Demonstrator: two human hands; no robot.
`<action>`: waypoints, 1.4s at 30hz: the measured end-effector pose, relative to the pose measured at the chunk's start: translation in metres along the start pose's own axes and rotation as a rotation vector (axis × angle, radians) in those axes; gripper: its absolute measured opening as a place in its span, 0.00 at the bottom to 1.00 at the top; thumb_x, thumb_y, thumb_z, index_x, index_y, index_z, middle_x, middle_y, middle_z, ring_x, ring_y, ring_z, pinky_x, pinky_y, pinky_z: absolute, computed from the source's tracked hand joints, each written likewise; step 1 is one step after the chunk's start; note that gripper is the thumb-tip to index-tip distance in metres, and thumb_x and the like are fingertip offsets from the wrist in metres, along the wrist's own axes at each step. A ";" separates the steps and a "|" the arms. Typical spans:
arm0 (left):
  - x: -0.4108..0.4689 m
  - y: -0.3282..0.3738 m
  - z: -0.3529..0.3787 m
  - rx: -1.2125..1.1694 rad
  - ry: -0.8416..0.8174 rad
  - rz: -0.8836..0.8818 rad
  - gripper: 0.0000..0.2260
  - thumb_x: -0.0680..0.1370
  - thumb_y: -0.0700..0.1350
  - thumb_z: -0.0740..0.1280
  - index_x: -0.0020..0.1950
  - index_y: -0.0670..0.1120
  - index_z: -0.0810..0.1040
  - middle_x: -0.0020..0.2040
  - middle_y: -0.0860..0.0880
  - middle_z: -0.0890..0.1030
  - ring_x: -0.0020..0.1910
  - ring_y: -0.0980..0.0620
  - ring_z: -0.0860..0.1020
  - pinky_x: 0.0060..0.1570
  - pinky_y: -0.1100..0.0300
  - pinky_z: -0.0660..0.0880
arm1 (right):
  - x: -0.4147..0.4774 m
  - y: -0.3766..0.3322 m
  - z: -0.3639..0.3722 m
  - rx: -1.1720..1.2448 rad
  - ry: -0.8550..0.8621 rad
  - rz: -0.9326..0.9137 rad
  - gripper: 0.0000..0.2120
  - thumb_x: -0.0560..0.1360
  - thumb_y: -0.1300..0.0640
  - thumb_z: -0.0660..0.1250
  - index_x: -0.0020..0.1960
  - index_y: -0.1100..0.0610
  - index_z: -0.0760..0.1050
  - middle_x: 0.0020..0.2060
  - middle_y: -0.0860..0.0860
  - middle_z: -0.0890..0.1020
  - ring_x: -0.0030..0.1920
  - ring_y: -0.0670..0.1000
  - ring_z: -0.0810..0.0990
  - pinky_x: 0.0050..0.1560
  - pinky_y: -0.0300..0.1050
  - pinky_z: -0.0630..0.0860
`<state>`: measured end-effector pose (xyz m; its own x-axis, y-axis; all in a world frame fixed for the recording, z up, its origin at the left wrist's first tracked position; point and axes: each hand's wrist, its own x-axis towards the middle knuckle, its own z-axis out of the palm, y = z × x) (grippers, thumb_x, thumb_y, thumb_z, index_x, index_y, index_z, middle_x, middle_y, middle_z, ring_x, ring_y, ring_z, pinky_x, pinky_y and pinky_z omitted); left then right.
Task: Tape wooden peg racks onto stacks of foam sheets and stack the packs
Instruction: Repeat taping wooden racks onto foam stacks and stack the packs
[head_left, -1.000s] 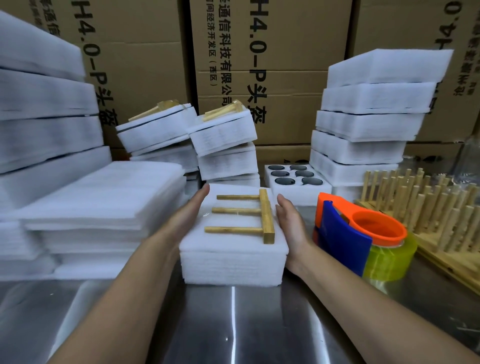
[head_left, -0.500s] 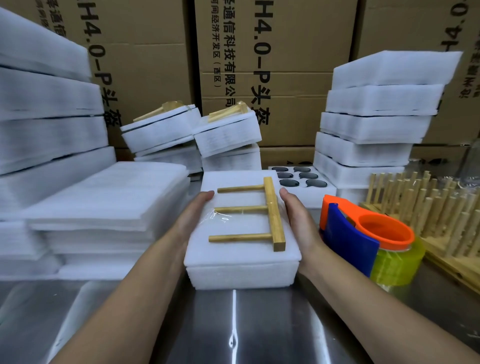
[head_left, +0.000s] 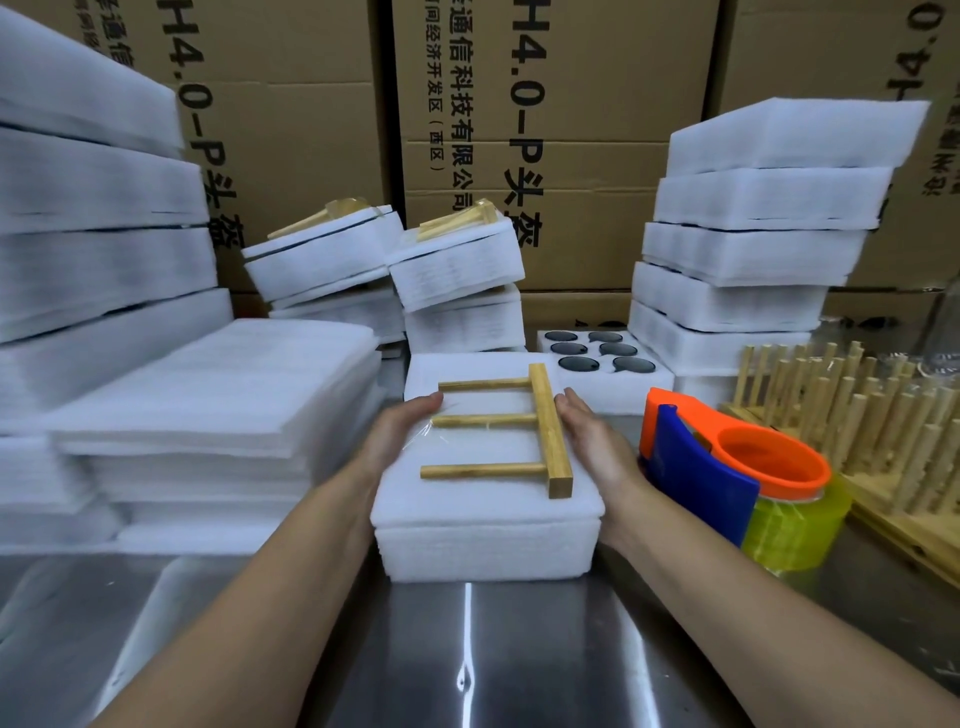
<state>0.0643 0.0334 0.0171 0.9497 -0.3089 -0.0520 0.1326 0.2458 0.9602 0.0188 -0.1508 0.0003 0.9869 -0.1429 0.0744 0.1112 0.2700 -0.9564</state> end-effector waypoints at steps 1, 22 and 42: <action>0.002 -0.001 0.000 -0.013 0.005 0.020 0.10 0.79 0.42 0.60 0.46 0.40 0.78 0.33 0.46 0.83 0.29 0.50 0.82 0.30 0.64 0.78 | -0.001 -0.002 0.001 0.012 -0.012 0.016 0.13 0.81 0.52 0.59 0.64 0.46 0.73 0.42 0.38 0.82 0.42 0.41 0.81 0.46 0.39 0.76; -0.012 0.002 0.023 -0.565 -0.311 0.005 0.22 0.74 0.52 0.63 0.64 0.42 0.76 0.60 0.39 0.79 0.58 0.40 0.79 0.59 0.46 0.73 | -0.037 -0.071 -0.042 -0.219 -0.300 0.048 0.37 0.46 0.45 0.83 0.55 0.45 0.81 0.54 0.53 0.81 0.49 0.55 0.83 0.35 0.52 0.81; 0.019 -0.033 0.037 -0.293 -0.240 -0.181 0.17 0.71 0.51 0.64 0.59 0.48 0.74 0.42 0.49 0.82 0.34 0.54 0.77 0.36 0.62 0.72 | 0.086 -0.186 0.071 -0.015 -0.032 -0.313 0.11 0.74 0.54 0.62 0.56 0.52 0.73 0.54 0.55 0.77 0.53 0.57 0.79 0.41 0.52 0.81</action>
<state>0.0678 -0.0152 -0.0056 0.8151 -0.5681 -0.1137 0.3990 0.4082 0.8211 0.0909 -0.1460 0.2042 0.9082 -0.1867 0.3747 0.4089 0.2039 -0.8895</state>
